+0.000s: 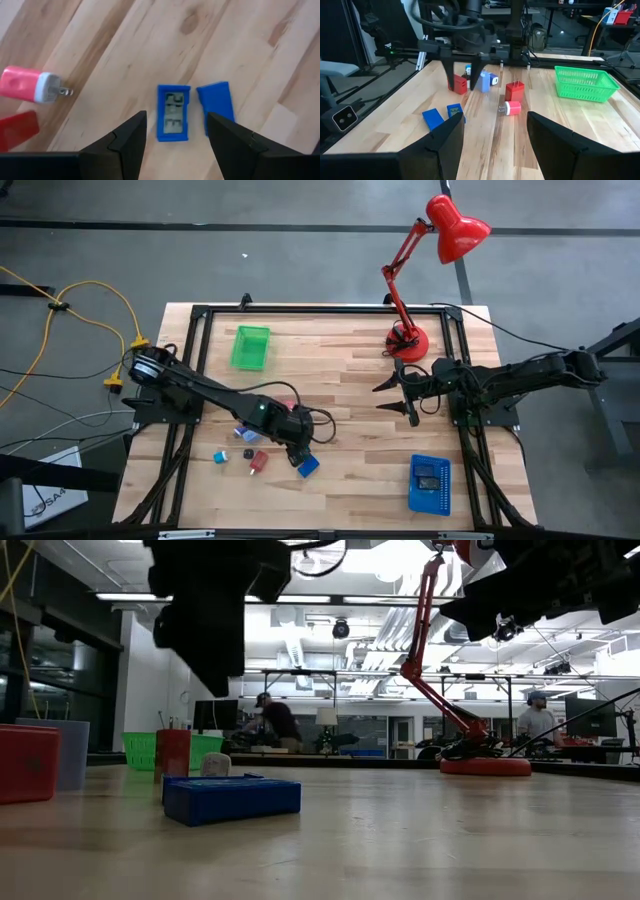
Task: Pick & Place Office items
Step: Put the top blue digital timer into the blue bin
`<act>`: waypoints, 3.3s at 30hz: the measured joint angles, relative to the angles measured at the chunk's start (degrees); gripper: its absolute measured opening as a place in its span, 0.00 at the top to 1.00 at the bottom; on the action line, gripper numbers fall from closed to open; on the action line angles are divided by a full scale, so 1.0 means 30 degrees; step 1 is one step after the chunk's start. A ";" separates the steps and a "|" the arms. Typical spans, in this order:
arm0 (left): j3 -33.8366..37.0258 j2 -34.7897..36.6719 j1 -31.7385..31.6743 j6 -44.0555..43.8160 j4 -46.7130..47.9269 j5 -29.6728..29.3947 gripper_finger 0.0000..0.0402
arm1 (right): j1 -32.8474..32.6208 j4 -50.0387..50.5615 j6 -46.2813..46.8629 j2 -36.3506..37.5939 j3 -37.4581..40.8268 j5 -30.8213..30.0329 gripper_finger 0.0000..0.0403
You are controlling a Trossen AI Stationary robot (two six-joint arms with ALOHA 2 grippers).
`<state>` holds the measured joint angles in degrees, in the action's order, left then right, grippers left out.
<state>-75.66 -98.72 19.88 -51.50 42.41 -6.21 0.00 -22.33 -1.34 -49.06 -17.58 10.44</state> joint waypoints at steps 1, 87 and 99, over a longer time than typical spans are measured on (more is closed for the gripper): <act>-0.0613 -0.0359 0.0057 0.0009 0.0419 -0.0004 0.50 | 0.0004 0.0009 0.0001 0.0000 0.0000 0.0000 0.49; -0.3715 -0.6127 0.0865 -0.1335 0.3566 0.0040 0.56 | -0.0003 0.0962 0.0007 -0.0007 0.0000 0.0007 0.49; -0.3715 -0.6127 0.0824 -0.1570 0.3577 0.0054 0.78 | 0.0001 0.0960 0.0005 -0.0007 0.0000 0.0002 0.49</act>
<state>-86.80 -117.10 22.35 -56.21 53.15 -6.04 0.00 -19.45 -1.33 -49.08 -17.58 10.44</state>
